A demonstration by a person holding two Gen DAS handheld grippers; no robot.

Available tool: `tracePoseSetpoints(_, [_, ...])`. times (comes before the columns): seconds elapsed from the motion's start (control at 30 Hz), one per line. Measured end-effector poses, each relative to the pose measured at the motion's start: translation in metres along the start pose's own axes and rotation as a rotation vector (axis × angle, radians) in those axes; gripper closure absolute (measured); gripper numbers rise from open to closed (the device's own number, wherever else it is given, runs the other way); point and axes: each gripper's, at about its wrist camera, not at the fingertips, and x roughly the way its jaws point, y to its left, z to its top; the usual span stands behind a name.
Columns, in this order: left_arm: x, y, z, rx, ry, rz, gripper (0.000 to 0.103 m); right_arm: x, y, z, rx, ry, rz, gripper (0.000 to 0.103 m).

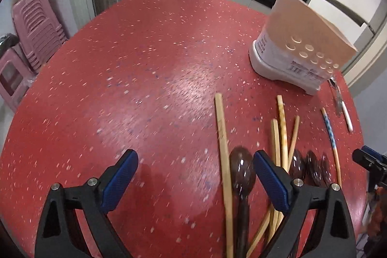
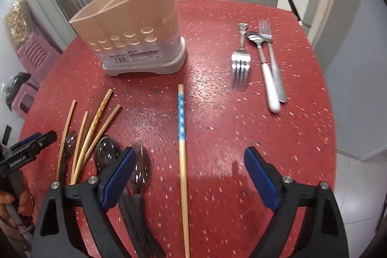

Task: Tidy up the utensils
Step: 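Grasp the blue-patterned chopstick with the right tool while the left tool grasps a plain wooden chopstick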

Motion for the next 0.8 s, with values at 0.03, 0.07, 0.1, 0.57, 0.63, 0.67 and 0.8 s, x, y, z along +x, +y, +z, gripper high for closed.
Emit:
tracePoseSetpoints(0.03, [0.004, -0.003, 0.003, 0.011, 0.011, 0.012, 0.003, 0.006, 0.001, 0.004, 0.001, 0.016, 0.002, 0.02])
tracePoseSetpoints(0.07, [0.009, -0.006, 0.005, 0.021, 0.03, 0.02, 0.003, 0.012, 0.001, 0.008, 0.003, 0.032, 0.003, 0.024])
tracePoseSetpoints(0.1, [0.014, -0.008, 0.007, 0.026, 0.046, 0.027, 0.003, 0.019, 0.001, 0.012, 0.004, 0.053, 0.007, 0.026])
tracePoseSetpoints(0.57, [0.032, -0.041, 0.03, 0.195, 0.122, 0.068, 0.017, 0.066, 0.024, 0.057, -0.124, 0.202, -0.065, 0.049])
tracePoseSetpoints(0.63, [0.03, -0.047, 0.032, 0.227, 0.137, 0.053, 0.029, 0.068, 0.026, 0.06, -0.144, 0.212, -0.084, 0.054])
tracePoseSetpoints(0.67, [0.029, -0.05, 0.033, 0.242, 0.14, 0.043, 0.035, 0.068, 0.026, 0.062, -0.146, 0.215, -0.078, 0.063])
tracePoseSetpoints(0.8, [0.028, -0.062, 0.035, 0.268, 0.145, 0.042, 0.072, 0.064, 0.027, 0.066, -0.144, 0.234, -0.062, 0.094])
